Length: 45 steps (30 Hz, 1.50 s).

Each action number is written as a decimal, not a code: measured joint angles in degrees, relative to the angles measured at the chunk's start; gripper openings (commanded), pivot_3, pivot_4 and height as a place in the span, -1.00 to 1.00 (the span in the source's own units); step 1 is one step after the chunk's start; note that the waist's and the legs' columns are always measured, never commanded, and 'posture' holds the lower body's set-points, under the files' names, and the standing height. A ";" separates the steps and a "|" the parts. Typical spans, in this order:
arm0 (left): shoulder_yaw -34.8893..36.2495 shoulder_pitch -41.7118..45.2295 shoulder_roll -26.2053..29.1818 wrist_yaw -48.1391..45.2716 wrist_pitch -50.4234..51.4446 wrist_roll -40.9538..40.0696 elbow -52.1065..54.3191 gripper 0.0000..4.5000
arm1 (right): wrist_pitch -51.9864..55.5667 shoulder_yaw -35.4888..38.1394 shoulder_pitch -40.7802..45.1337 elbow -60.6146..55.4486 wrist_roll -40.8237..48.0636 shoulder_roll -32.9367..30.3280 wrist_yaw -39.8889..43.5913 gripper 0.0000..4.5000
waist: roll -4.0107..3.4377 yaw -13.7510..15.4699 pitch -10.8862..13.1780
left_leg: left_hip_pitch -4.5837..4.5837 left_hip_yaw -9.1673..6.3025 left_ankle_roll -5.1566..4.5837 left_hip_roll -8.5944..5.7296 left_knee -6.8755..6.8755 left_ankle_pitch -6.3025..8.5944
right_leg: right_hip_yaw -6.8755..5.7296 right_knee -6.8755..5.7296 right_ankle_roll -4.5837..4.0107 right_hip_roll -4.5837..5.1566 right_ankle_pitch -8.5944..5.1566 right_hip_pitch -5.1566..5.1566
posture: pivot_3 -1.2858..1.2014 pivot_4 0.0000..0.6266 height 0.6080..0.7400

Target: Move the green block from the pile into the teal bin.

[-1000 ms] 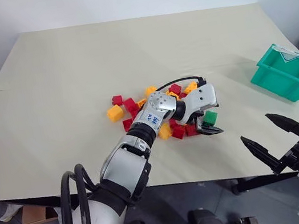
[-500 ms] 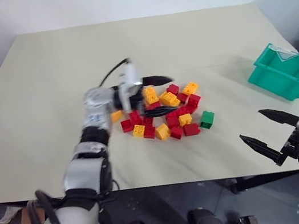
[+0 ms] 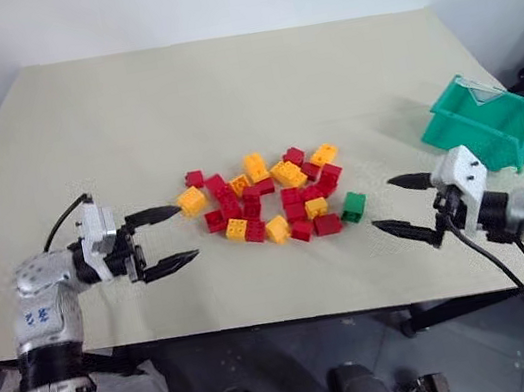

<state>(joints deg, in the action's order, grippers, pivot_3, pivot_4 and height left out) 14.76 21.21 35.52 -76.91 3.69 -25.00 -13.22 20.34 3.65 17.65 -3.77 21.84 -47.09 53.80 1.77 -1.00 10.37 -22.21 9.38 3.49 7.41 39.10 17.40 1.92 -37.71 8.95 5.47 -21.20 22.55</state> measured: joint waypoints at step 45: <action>-9.63 2.42 -14.15 22.98 7.97 -3.61 13.22 1.00 | -13.37 13.96 23.41 38.27 -11.81 0.81 -19.16 -0.09 | -0.28 -2.17 0.17 | 0.02 0.10 0.03 -0.02 -0.07 0.01 | 0.13 0.14 0.01 0.00 0.01 -0.01 | 0.03 -0.52 1.00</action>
<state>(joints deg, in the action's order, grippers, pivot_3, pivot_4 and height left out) 5.12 23.63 21.37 -53.93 11.66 -28.61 0.00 6.97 17.62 41.06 34.50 10.03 -46.28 34.63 1.49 -3.17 10.54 -22.19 9.49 3.52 7.39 39.03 17.41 2.04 -37.57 8.96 5.48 -21.19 22.54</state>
